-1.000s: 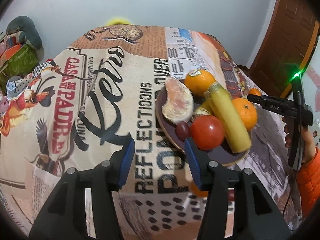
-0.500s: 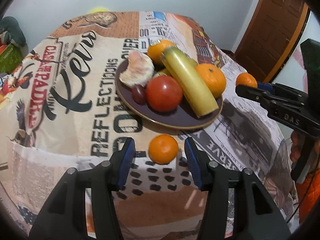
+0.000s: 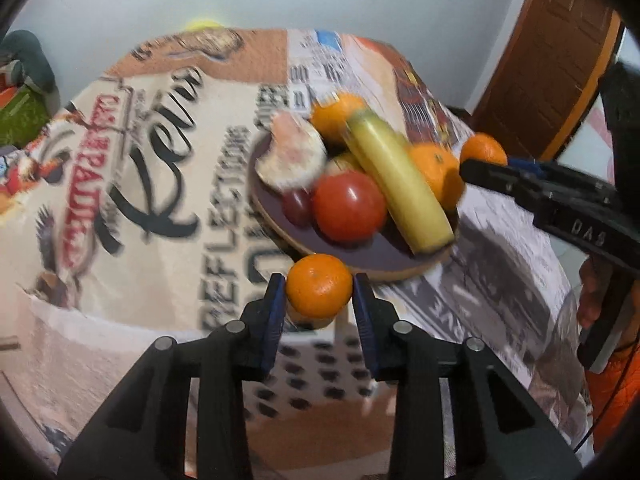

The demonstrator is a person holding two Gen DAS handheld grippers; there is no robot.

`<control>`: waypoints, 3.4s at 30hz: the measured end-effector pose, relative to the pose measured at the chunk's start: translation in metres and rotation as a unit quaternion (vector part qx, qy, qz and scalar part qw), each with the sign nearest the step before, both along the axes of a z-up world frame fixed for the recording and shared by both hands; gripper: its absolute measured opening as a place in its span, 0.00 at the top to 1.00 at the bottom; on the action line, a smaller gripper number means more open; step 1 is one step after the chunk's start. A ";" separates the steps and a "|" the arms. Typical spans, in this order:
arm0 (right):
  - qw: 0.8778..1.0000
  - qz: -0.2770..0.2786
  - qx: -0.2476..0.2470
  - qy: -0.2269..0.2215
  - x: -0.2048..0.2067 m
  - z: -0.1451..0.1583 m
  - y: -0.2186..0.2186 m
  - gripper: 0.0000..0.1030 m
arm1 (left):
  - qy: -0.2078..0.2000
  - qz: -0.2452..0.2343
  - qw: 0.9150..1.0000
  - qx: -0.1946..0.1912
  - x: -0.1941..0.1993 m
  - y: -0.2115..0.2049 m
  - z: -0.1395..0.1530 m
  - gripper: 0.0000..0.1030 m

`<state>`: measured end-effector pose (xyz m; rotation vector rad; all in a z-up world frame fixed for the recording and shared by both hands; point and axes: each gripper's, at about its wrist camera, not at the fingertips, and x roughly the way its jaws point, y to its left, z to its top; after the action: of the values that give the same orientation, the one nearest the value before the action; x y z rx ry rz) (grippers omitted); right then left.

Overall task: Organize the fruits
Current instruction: 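Grasp the mandarin with the left tool while the right tool carries its mandarin over the plate, then lower both mandarins onto the plate and open both tools, then grasp the remaining red date on the cloth with the left tool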

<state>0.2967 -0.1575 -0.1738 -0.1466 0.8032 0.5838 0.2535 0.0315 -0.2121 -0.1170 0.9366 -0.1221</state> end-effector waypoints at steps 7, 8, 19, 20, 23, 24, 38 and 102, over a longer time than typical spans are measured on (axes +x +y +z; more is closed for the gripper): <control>1.000 -0.003 0.018 -0.002 0.023 0.004 0.014 0.66 | -0.036 0.034 0.999 -0.007 0.036 0.024 0.027 0.67; 1.000 -0.004 0.022 -0.001 0.028 0.004 0.017 0.66 | -0.035 0.035 0.999 -0.012 0.042 0.025 0.027 0.67; 0.999 -0.006 0.020 0.025 0.050 -0.014 0.027 0.66 | -0.007 0.014 0.999 -0.032 0.086 0.009 0.005 0.67; 0.999 -0.004 0.018 0.029 0.050 -0.016 0.026 0.66 | -0.004 0.014 0.999 -0.032 0.088 0.008 0.002 0.67; 1.000 0.005 0.013 0.026 0.049 -0.017 0.025 0.65 | -0.003 0.016 0.999 -0.029 0.089 0.007 -0.001 0.67; 1.000 0.006 0.010 0.025 0.049 -0.017 0.025 0.65 | -0.001 0.015 0.999 -0.031 0.090 0.008 -0.002 0.67; 1.000 0.010 0.009 0.025 0.051 -0.018 0.024 0.64 | -0.012 0.020 0.999 -0.040 0.086 0.012 0.006 0.67; 0.997 -0.060 0.030 0.028 -0.064 -0.003 -0.063 0.52 | 0.006 -0.009 1.000 0.008 0.000 -0.050 0.007 0.80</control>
<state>0.2331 -0.2201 -0.1767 -0.0269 0.8417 0.5007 0.2530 -0.0183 -0.2047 -0.0943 0.9503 -0.1308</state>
